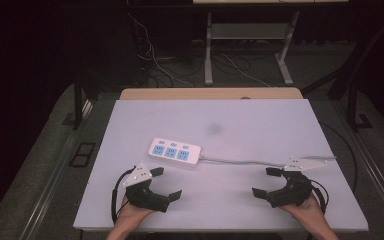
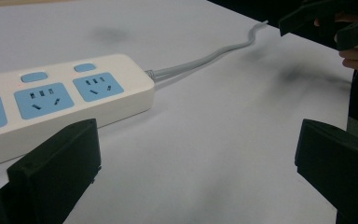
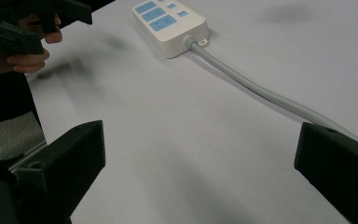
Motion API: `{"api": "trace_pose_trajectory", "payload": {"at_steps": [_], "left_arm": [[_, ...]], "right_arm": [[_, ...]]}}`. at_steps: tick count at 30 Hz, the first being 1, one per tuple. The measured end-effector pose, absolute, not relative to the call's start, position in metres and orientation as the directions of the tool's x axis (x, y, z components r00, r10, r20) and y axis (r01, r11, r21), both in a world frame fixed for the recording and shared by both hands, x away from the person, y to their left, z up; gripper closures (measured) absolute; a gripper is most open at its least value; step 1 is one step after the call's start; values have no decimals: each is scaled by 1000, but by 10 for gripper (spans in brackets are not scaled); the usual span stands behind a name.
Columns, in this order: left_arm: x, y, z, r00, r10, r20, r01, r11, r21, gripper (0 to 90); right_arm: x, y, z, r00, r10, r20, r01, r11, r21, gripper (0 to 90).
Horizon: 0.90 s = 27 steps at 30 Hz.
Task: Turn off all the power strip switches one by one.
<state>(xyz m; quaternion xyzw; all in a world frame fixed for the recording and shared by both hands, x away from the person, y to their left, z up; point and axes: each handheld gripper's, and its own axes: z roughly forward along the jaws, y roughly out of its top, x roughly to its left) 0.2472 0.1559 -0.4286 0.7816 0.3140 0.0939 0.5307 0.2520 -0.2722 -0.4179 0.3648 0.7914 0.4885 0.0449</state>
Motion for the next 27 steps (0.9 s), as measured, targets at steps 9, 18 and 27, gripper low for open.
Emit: {"api": "trace_pose_trajectory", "payload": {"at_steps": [9,18,27], "left_arm": [[248,158,-428,775,599,-202,412,-236,880,0],[247,157,-428,781,591,-199,415,-254,874,0],[244,155,-425,781,597,-182,409,-270,872,0]], "right_arm": [[250,-273,-417,-730,621,286,534,256,806,17],[249,-275,-417,-721,629,292,543,250,802,17],[250,-276,-417,-722,630,286,544,261,797,17]]}}
